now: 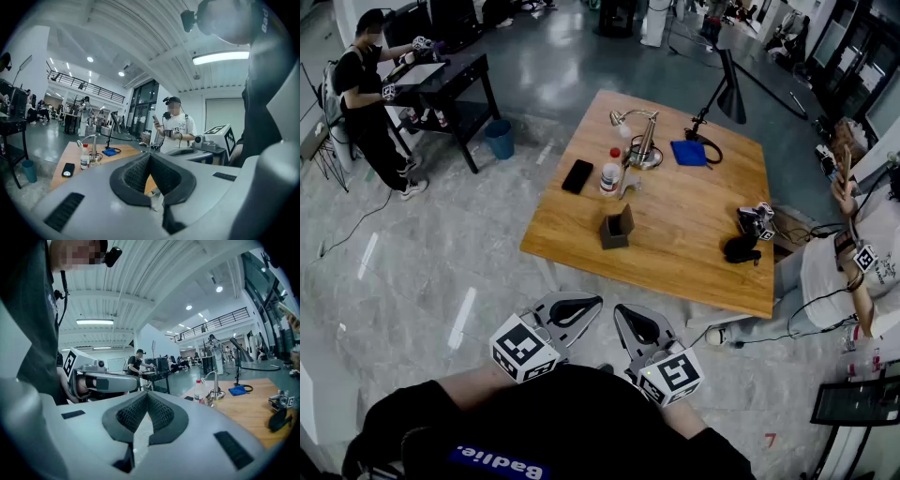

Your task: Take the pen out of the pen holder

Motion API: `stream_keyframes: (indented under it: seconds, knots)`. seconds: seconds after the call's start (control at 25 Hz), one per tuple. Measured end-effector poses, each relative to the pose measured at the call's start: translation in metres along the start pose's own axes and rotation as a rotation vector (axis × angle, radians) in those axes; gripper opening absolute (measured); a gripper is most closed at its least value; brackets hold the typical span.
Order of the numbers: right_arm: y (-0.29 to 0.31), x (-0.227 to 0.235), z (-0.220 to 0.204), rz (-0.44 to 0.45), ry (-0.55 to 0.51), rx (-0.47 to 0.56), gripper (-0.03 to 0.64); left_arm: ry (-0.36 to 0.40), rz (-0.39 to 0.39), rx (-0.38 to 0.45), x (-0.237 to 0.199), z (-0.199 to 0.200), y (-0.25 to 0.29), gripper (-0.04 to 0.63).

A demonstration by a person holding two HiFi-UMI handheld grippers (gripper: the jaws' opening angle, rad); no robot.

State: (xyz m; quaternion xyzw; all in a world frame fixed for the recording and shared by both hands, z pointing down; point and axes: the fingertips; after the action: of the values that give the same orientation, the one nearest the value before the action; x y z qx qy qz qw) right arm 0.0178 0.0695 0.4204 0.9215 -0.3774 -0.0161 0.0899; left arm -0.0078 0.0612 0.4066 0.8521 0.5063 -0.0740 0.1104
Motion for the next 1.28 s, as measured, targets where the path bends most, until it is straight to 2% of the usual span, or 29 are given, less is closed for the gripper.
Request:
stream_keyframes:
  seconds: [0.44,0.8,1.04,1.28]
  knots:
    - [-0.009,0.010,-0.002,0.022,0.004,0.011,0.005,0.008,0.010,-0.008,0.007,-0.002,0.015,-0.002]
    - [-0.019,0.028,-0.013,0.080,0.011,0.027,0.006,-0.008,0.097,-0.009,0.004,-0.015,0.034,-0.002]
    - [-0.001,0.042,-0.014,0.076,0.024,0.016,0.006,-0.015,0.117,-0.021,-0.025,-0.016,0.043,-0.002]
    - [0.041,0.060,-0.006,0.011,0.036,-0.006,0.005,0.000,0.055,-0.038,-0.073,-0.009,0.050,-0.002]
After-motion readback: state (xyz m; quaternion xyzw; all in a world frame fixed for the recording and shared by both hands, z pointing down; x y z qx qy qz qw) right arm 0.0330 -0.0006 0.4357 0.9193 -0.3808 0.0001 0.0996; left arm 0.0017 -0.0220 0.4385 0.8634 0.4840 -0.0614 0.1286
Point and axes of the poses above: the fingertips, and each gripper's own axes: y forward along the fingers, x to its right, z out of its top, and after that the axes turned 5 degrees about -y, right-handed
